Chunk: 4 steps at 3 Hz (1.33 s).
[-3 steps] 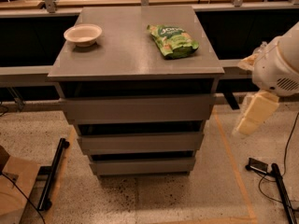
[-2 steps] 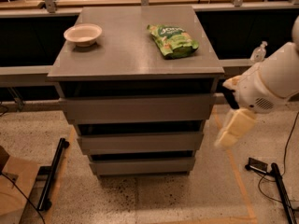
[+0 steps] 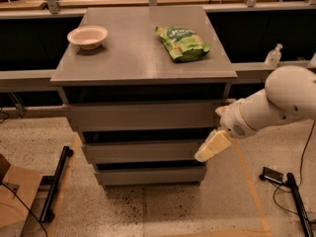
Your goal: Open middle drawer
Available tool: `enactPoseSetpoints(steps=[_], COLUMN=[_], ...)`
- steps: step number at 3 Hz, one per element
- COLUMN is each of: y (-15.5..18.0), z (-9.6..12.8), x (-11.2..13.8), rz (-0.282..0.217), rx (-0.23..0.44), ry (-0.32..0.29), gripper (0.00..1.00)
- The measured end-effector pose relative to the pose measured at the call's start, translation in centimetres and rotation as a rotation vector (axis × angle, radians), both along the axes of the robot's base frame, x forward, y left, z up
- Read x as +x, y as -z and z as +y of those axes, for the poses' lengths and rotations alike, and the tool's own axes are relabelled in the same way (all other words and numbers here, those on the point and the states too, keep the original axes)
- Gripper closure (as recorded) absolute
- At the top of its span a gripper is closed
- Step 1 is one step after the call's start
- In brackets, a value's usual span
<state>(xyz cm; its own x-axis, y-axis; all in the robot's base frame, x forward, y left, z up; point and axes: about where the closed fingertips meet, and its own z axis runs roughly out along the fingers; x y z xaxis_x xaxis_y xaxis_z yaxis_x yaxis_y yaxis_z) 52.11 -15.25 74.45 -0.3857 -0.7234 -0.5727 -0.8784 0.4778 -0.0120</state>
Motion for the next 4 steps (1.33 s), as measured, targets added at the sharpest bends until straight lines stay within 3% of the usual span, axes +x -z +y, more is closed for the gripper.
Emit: enactPoseSetpoints(steps=[1, 4], y=[0.5, 9.8], z=[0.0, 1.5], x=[0.5, -0.8], rz=[-0.003, 0.150], rx=[0.007, 0.018], ry=[0.009, -0.043], gripper=[0.00, 0.00])
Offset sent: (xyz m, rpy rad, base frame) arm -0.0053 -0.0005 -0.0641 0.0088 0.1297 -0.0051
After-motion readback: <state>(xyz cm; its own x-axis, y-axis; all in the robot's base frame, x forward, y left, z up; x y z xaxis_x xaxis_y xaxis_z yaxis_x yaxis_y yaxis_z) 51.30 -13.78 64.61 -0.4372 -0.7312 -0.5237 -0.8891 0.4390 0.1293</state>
